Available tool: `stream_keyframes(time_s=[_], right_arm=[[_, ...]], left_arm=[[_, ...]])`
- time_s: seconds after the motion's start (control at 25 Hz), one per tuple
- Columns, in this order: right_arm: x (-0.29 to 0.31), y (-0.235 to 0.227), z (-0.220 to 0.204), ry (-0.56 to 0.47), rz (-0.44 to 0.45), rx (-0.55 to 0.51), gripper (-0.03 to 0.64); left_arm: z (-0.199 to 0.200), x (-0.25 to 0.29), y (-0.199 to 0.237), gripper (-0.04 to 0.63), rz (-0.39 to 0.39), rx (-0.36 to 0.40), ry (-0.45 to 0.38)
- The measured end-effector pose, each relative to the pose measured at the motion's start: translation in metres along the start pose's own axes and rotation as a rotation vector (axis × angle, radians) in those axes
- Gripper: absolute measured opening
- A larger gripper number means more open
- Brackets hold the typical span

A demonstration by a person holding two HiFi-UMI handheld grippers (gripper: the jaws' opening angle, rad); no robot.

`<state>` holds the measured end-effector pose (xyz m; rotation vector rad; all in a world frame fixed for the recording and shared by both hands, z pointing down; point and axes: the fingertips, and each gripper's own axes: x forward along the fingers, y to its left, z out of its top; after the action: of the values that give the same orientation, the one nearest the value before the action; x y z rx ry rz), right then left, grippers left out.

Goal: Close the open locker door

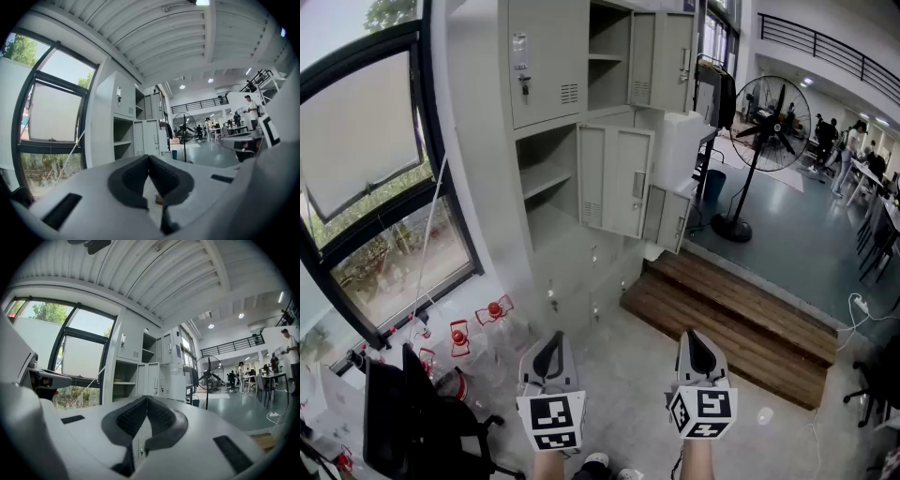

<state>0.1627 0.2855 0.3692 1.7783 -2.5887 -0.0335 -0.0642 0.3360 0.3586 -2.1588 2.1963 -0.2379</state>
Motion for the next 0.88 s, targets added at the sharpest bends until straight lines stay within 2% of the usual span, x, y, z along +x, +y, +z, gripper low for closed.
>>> stream_keyframes(time_s=[0.52, 0.8, 0.84, 0.88], right_arm=[[0.003, 0.002, -0.001, 0.003, -0.008, -0.006, 0.020], [0.012, 0.013, 0.004, -0.021, 0.036, -0.007, 0.028], [0.014, 0.016, 0.005, -0.025, 0.049, -0.006, 0.094], [0.017, 0.019, 0.006, -0.028, 0.063, -0.003, 0.210]], left_arm=[[0.000, 0.002, 0.003, 0.003, -0.004, 0.000, -0.008], [-0.002, 0.009, 0.009, 0.003, -0.010, -0.019, -0.003], [-0.002, 0.010, 0.011, 0.003, -0.009, -0.023, -0.003], [-0.003, 0.012, 0.012, 0.003, -0.009, -0.023, -0.003]])
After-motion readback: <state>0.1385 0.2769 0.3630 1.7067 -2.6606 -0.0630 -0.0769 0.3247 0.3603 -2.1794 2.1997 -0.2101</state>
